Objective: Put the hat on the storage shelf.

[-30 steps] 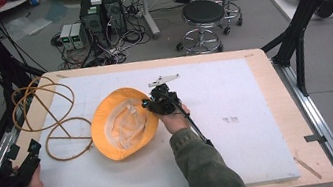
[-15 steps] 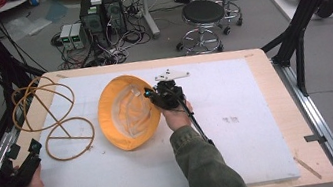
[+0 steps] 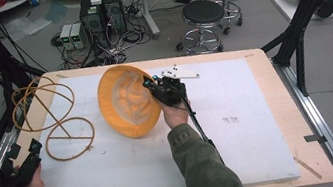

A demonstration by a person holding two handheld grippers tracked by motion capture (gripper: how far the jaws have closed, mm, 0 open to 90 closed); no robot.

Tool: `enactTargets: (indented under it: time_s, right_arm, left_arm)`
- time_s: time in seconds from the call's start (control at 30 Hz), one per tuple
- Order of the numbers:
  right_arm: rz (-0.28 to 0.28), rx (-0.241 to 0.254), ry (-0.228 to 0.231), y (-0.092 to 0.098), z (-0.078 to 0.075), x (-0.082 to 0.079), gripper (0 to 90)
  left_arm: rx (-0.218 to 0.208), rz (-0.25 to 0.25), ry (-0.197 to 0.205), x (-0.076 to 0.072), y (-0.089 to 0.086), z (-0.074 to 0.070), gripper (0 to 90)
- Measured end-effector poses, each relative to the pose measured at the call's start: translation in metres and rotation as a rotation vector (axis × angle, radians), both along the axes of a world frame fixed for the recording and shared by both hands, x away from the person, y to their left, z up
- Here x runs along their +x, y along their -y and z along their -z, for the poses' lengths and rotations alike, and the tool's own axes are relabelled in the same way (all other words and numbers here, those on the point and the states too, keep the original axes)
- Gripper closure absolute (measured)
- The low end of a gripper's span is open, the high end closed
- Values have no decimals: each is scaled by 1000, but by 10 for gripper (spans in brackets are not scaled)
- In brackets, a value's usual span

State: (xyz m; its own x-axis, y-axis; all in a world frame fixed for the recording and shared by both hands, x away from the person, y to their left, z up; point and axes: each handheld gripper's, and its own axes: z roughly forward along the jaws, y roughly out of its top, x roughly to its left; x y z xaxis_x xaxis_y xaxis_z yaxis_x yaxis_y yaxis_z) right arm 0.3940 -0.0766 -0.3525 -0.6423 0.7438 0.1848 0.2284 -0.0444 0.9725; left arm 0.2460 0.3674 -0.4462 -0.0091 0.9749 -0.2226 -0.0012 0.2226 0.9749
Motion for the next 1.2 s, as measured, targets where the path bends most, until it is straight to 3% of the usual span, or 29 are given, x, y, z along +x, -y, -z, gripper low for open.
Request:
enactTargets:
  time_s: [0.27,0.53,0.7,1.2]
  right_arm:
    - [-27,76,53,-3,-15,8,863]
    - [-71,146,134,-17,-35,16,863]
    - [-114,155,176,-32,-49,21,863]
    - [-114,139,260,-58,-92,32,863]
  left_arm:
    - [-5,-2,3,0,0,0,329]
    - [-44,-3,9,0,-3,1,329]
    - [-45,-3,9,0,-3,1,328]
    - [-48,-1,11,0,-3,2,329]
